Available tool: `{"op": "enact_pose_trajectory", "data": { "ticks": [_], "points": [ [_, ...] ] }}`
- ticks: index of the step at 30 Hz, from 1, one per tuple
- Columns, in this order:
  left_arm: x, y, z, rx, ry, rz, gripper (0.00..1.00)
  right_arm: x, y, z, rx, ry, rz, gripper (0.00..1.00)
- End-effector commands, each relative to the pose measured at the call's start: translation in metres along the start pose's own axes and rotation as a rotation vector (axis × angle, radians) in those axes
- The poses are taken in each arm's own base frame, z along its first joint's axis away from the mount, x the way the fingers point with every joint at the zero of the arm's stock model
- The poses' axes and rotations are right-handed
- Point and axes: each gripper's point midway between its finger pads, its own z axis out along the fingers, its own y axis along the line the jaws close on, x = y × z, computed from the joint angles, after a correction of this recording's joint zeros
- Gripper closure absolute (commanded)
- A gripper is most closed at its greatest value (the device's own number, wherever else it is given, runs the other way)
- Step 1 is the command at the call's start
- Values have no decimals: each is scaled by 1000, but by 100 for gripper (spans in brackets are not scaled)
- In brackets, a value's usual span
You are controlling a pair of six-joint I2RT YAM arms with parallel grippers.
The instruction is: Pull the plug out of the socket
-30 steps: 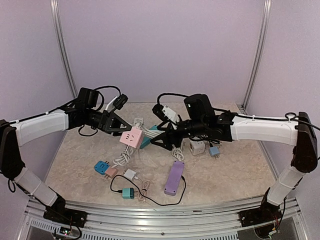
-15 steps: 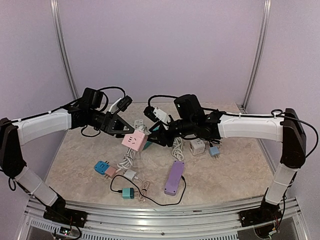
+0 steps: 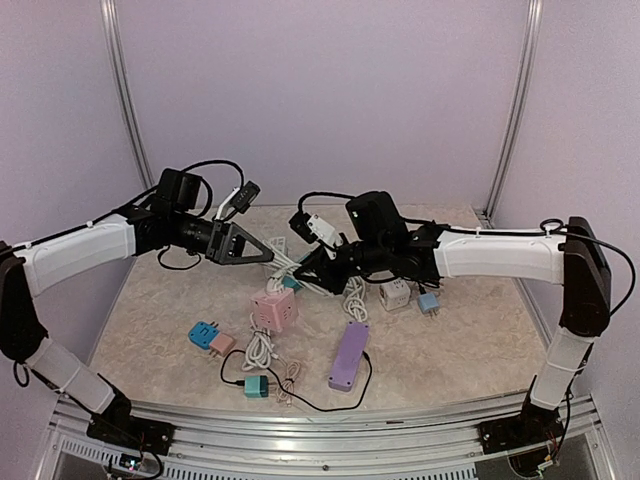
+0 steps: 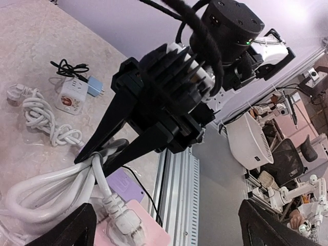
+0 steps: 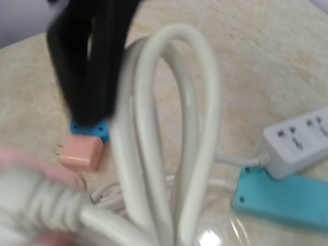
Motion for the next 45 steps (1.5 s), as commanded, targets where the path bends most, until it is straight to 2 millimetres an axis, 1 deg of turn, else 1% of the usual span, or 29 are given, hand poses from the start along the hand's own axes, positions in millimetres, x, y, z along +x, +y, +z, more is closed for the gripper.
{"op": "enact_pose_trajectory", "data": {
  "ticks": [1, 3, 5, 8, 10, 12, 15, 17, 19, 20, 21, 22, 24, 29, 32, 38, 41, 43, 45],
  "points": [
    [-25, 9, -19, -242, -90, 149, 2, -30, -17, -15, 135, -83, 74, 100],
    [-30, 13, -27, -327, -126, 180, 1, -31, -23, -17, 169, -87, 101, 100],
    [-35, 12, -36, -385, -167, 214, 1, -32, -27, -19, 196, -94, 122, 100],
    [-36, 12, -39, -427, -194, 222, 1, -31, -34, -22, 242, -96, 143, 100],
    [-35, 15, -36, -443, -195, 203, 1, -32, -42, -25, 286, -102, 162, 100],
    [-31, 18, -28, -462, -187, 186, 1, -36, -49, -29, 331, -116, 184, 100],
    [-26, 23, -18, -526, -189, 159, 1, -53, -53, -34, 349, -175, 214, 100],
    [-23, 28, -19, -571, -230, 121, 1, -58, -54, -36, 351, -194, 233, 100],
    [-16, 33, -22, -608, -278, 81, 1, -62, -54, -38, 357, -207, 247, 100],
    [-8, 40, -23, -626, -294, 38, 1, -61, -56, -39, 365, -208, 253, 100],
    [-8, 38, -24, -624, -317, 32, 1, -61, -56, -40, 367, -209, 258, 100],
    [-2, 41, -22, -616, -336, -2, 1, -61, -55, -40, 366, -210, 260, 100],
    [4, 39, -18, -581, -365, -30, 1, -60, -55, -41, 363, -217, 267, 100],
    [21, 38, -2, -522, -338, -55, 1, -60, -54, -42, 357, -225, 272, 100],
    [26, 38, 4, -518, -314, -28, 1, -62, -53, -43, 351, -235, 273, 100],
    [34, 62, 9, -580, -271, -60, 1, -66, -51, -47, 342, -249, 273, 100],
    [38, 75, 8, -628, -268, -90, 1, -67, -50, -49, 341, -252, 270, 100],
    [40, 78, 10, -625, -263, -89, 1, -67, -50, -50, 343, -251, 269, 100],
    [39, 77, 14, -600, -262, -73, 1, -67, -50, -51, 345, -251, 266, 100]
  ]
}}
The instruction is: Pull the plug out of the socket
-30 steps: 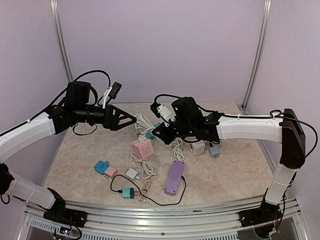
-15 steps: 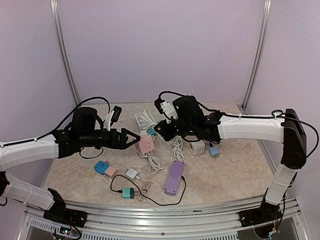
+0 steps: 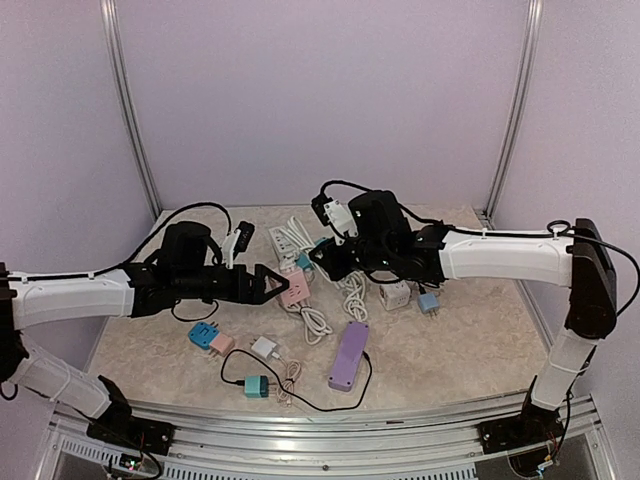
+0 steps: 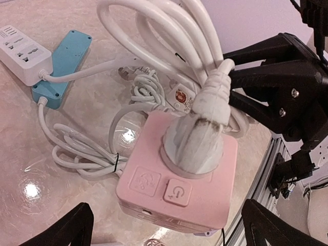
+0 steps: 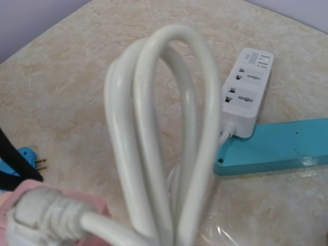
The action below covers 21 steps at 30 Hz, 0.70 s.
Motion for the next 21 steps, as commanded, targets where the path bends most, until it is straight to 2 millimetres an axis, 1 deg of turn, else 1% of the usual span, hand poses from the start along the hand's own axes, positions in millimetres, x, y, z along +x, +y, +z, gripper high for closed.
{"op": "enact_pose_trajectory", "data": {
  "ticks": [1, 5, 12, 15, 21],
  "points": [
    [-7, -5, 4, 28, -27, 23, 1, -67, 11, -34, -36, -218, 19, 100],
    [-9, -11, 9, 65, -24, 59, 1, -68, 12, -34, -45, -220, 17, 100],
    [-8, -6, 18, 81, -10, 64, 1, -72, 15, -37, -60, -231, 21, 100],
    [-11, -12, 18, 113, -21, 77, 1, -71, 15, -36, -62, -230, 20, 100],
    [-13, -14, 21, 129, -24, 101, 8, -72, 16, -37, -73, -231, 27, 100]
  ]
}}
